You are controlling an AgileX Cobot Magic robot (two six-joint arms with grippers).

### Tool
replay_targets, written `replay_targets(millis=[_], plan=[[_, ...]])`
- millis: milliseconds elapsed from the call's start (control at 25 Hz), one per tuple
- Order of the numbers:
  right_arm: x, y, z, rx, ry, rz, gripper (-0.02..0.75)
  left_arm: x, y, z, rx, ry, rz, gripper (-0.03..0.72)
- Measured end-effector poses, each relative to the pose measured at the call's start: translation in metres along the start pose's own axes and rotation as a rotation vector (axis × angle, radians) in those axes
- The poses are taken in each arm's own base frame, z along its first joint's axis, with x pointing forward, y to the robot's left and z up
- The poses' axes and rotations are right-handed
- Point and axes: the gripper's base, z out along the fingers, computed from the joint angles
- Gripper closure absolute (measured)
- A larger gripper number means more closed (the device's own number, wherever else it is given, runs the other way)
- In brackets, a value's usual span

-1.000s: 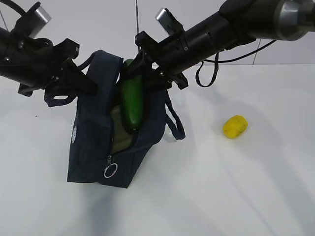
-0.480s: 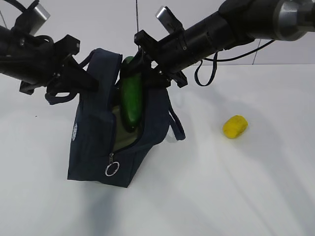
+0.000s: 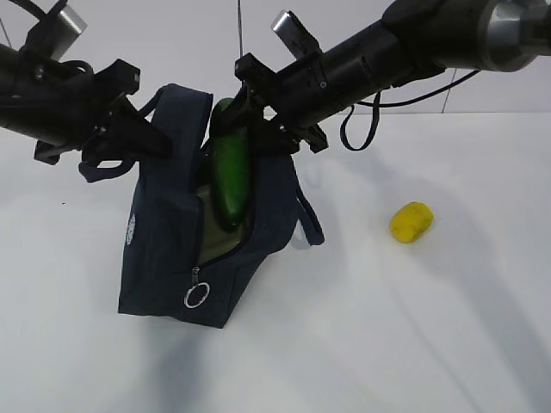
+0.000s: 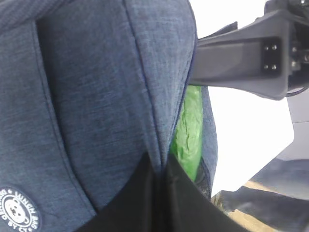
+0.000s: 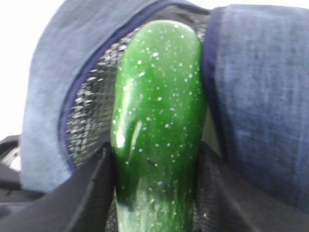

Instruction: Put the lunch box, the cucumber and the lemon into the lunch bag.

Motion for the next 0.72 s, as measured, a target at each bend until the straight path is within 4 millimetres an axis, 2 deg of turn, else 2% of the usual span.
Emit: replay_targets(millis=[280,520,720], plan=[[0.0,0.002,0.0,-0.021,0.002,-0.02,0.351,0.0,0.0,0.0,0.0,0.0,0.0,0.69],[0.003,0.002,0.002,-0.043,0.031,-0.02,0.247,0.0,0.0,0.0,-0.001,-0.002,0.0,0.69],[0.008,-0.006,0.01,-0.073,0.088,0.006,0.23,0.0,0.0,0.0,-0.001,-0.002,0.0,0.69]])
